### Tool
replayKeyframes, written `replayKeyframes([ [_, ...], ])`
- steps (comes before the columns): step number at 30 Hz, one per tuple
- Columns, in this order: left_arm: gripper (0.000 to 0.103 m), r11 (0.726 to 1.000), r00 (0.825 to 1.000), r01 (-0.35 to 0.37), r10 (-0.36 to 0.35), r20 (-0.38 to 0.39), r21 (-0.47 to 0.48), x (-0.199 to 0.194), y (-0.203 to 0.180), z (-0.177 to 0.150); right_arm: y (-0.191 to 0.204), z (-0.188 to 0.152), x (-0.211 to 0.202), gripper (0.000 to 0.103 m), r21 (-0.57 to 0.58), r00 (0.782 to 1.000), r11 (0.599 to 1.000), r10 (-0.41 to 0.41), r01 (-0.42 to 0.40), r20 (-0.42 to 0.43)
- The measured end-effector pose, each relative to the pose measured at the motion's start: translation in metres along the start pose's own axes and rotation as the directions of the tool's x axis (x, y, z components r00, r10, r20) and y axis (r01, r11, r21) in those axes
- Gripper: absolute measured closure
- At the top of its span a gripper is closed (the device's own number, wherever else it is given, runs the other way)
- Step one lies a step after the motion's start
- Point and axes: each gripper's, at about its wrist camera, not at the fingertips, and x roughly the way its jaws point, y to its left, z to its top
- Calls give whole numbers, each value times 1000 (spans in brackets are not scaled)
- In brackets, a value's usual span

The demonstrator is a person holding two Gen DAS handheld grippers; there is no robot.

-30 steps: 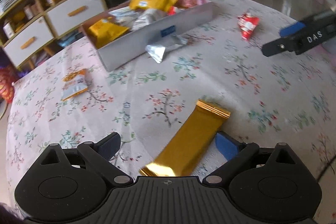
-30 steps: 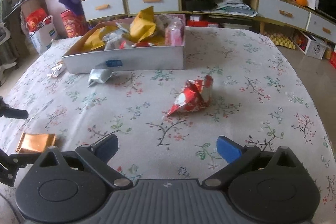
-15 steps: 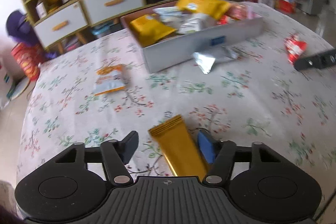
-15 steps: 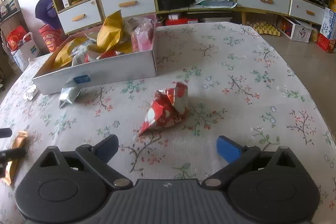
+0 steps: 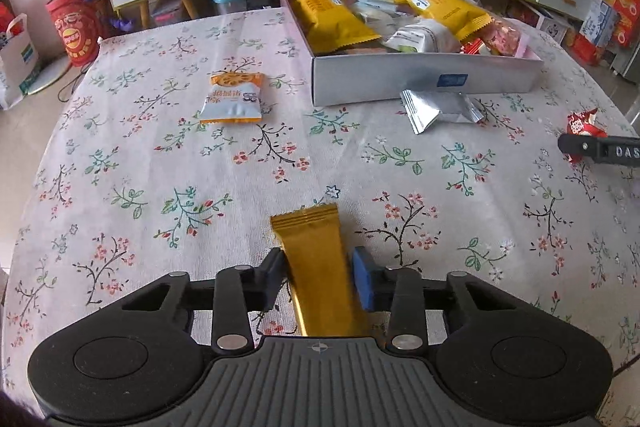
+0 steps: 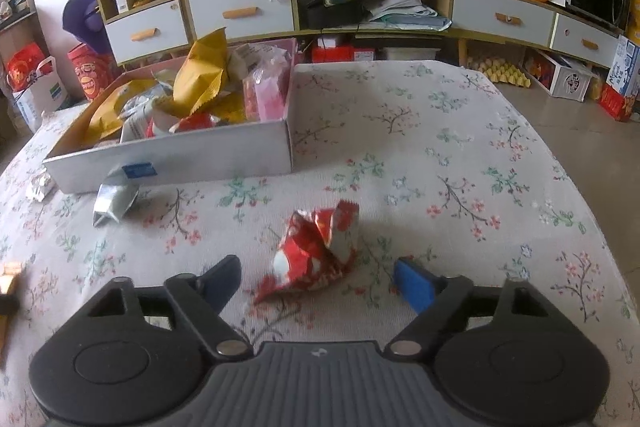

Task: Organize snacks
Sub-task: 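Grasp the gold bar packet with left gripper while right grasps the red candy wrapper, then carry the gold bar and red candy into the box and open both grippers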

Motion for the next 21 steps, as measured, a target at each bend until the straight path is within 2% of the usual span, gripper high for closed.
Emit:
replayKeyframes([
  [6,77,1000,1000,6,-6,-7,-12,0,0,2,-1,7,5,57,31,1000,999,-19,18,6],
  [8,77,1000,1000,8,-9,-9,-19,0,0,3,-4,9,6,69,46,1000,999,-19,19,8],
  [10,77,1000,1000,12,-12,-11,-27,0,1,3,-7,11,6,77,58,1000,998,-12,11,11],
  [13,77,999,1000,19,-19,-13,-43,0,3,4,-11,12,6,82,84,1000,996,-3,2,10],
  [21,77,994,999,47,-49,-16,-100,0,9,7,-15,16,2,84,137,1000,990,24,-21,-15],
])
